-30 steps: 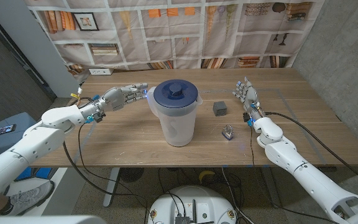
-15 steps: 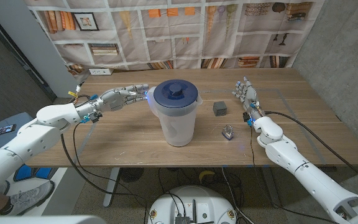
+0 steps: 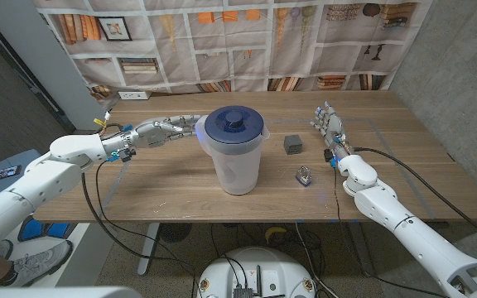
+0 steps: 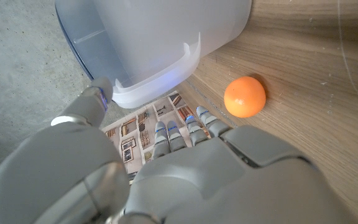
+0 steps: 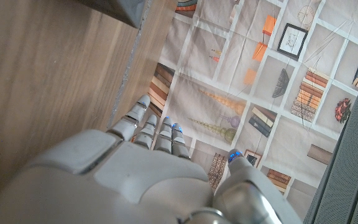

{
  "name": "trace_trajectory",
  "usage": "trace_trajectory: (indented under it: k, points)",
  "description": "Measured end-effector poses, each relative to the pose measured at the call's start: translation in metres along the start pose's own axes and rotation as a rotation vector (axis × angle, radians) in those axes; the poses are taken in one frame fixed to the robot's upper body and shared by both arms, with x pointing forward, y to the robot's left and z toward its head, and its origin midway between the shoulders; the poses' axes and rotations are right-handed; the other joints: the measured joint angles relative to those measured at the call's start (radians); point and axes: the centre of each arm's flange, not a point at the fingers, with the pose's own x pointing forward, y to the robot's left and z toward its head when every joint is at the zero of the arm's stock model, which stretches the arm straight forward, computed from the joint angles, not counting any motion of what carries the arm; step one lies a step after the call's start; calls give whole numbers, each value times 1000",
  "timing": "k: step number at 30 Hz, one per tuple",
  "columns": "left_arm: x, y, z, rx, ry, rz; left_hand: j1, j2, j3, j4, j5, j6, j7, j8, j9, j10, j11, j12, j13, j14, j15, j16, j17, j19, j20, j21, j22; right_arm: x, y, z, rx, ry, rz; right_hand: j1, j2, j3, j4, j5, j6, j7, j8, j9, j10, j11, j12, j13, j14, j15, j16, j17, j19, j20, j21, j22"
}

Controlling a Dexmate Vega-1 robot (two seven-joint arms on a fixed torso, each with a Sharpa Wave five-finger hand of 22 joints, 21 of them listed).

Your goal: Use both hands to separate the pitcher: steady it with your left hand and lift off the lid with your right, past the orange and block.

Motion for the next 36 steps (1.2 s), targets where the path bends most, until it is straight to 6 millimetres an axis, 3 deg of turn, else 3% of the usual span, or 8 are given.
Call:
trace_trajectory:
  k: [12, 16, 21, 36]
  points:
    - [11, 9, -4, 6, 17, -34, 131, -9, 0, 0, -16, 51, 7, 11, 0, 82, -5, 16, 0, 124, -1, 15, 0, 54, 0, 12, 0, 2, 0, 3, -11, -7, -3, 0, 0, 0, 0, 0, 0, 0, 0, 0, 0, 0, 7, 0, 0, 0, 4, -8, 0, 0, -8, 0]
    - [16, 11, -4, 10, 30, -50, 173, -14, -9, 8, -23, 98, 6, 26, 0, 119, -12, 23, 0, 167, -3, 15, 0, 80, -12, 12, 0, 3, 0, 5, -13, -10, -5, 0, 0, 0, 0, 4, 0, 0, 0, 0, 0, 0, 7, 0, 0, 0, 4, -8, 0, 0, -8, 0]
    - [20, 14, -5, 13, 41, -56, 221, -21, -43, 12, -27, 185, 5, 40, 0, 182, -22, 29, -1, 232, -4, 15, 0, 123, -30, 20, 0, 3, 0, 4, -12, -11, -8, 0, 0, 0, 0, 4, 0, 0, 0, 0, 0, 0, 7, 0, 0, 0, 4, -8, 4, 4, -8, 0]
    - [31, 14, -5, 23, 56, -54, 280, -25, -123, 18, -27, 357, -2, 47, -1, 320, -41, 29, -3, 352, -7, 14, -1, 217, -34, 20, 0, 3, -2, 3, -17, -10, -11, 0, 0, 0, 0, 4, 0, 0, 0, 0, 0, 0, 7, 0, 0, 0, 4, -16, 7, 7, -20, 0]
